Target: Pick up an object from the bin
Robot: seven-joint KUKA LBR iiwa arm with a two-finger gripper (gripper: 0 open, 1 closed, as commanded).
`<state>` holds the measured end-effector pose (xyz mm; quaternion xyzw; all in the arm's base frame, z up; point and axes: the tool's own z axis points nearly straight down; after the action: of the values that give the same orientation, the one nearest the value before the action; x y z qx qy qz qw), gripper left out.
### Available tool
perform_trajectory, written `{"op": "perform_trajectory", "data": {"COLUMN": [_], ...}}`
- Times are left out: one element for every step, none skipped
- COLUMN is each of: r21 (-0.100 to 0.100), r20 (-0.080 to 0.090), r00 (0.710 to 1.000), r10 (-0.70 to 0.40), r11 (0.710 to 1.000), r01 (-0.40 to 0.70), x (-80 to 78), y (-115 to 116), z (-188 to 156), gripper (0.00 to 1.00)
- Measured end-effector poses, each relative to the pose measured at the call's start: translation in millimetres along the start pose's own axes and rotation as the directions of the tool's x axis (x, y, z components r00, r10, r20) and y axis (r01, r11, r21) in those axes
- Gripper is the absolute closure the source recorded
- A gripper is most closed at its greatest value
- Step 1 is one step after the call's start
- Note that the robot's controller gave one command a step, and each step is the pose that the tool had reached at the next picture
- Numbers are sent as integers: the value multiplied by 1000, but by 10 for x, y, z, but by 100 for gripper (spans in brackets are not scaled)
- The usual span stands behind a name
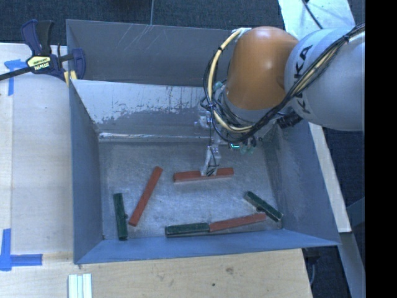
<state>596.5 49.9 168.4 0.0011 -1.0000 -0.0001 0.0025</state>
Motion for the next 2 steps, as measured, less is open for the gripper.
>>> {"op": "perform_trajectory", "data": {"r21": [0, -2], "r20": [1, 11], "r00": [998, 998], "r10": [61, 63], "r11": [998, 998], "r01": [-61, -63], "x": [282, 246], "y": [202, 195], "z": [1026, 971], "gripper": [0, 100]}}
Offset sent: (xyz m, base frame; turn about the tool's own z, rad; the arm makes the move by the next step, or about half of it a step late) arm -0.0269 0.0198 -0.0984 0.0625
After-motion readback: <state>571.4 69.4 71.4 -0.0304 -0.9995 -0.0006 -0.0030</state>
